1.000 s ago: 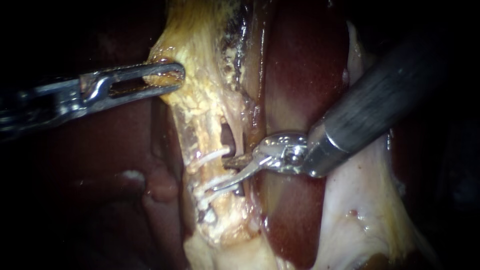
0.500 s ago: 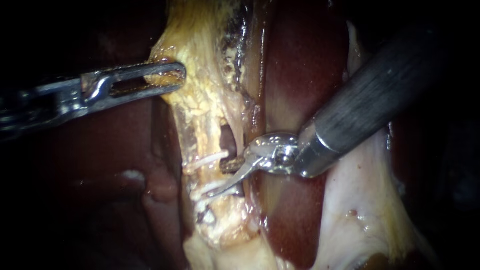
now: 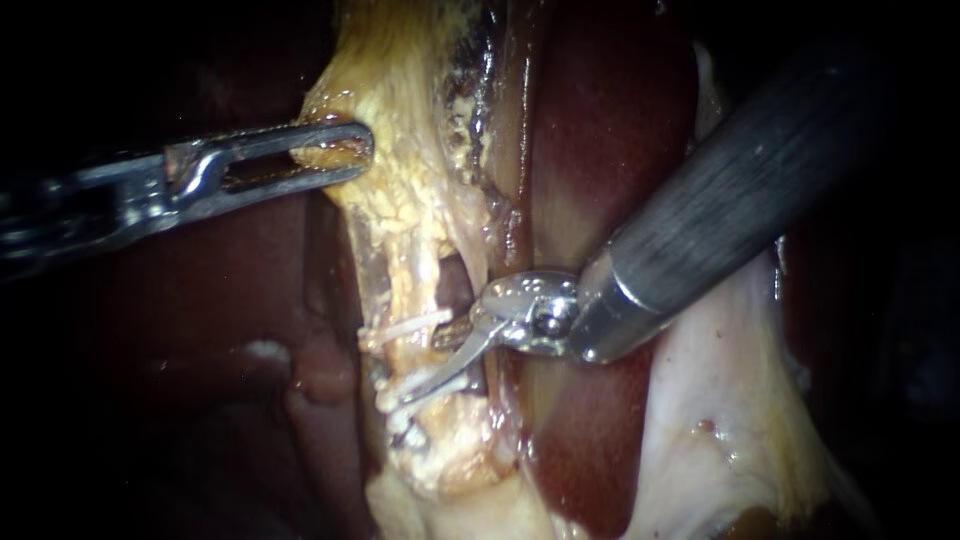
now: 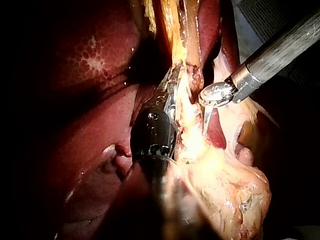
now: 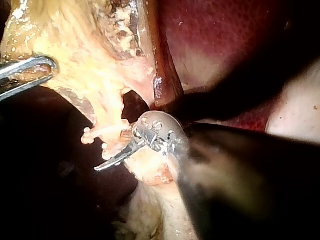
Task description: Go to the cutting position left tube
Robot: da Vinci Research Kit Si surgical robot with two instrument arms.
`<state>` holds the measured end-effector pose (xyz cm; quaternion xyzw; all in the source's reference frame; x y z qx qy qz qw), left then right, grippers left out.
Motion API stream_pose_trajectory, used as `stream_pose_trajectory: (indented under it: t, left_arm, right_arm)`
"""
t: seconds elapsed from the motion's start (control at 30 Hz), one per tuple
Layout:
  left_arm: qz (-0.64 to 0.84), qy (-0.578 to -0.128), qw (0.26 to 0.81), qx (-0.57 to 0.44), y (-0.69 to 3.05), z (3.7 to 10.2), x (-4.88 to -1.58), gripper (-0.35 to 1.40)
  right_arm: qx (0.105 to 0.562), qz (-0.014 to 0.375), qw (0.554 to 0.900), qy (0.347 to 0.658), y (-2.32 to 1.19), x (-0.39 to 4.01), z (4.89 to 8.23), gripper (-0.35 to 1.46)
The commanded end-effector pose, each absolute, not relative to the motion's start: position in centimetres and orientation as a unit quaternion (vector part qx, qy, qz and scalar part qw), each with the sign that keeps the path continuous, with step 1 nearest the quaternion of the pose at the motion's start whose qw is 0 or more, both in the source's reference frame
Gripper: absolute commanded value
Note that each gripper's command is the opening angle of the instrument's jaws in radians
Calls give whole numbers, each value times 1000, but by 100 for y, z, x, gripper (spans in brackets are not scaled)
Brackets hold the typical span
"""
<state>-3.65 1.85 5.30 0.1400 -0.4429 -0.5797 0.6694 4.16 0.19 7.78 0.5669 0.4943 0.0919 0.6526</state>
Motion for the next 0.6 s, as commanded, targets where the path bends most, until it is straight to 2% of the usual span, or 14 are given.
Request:
stream_pose_trajectory:
  t: [0.03, 0.1, 0.17, 0.6]
  left_arm:
    - [-580, -443, 669, 140, 185, 530, -365, -35]
    - [-580, -443, 669, 140, 185, 530, -366, -35]
    - [-580, -443, 669, 140, 185, 530, -366, -35]
    - [-580, -443, 669, 140, 185, 530, -365, -35]
  right_arm:
    - [575, 100, 651, 486, 19, 415, 777, 125]
    - [594, 128, 645, 463, 20, 415, 777, 126]
    - [600, 136, 643, 456, 20, 415, 778, 126]
    - [594, 156, 646, 454, 19, 432, 786, 126]
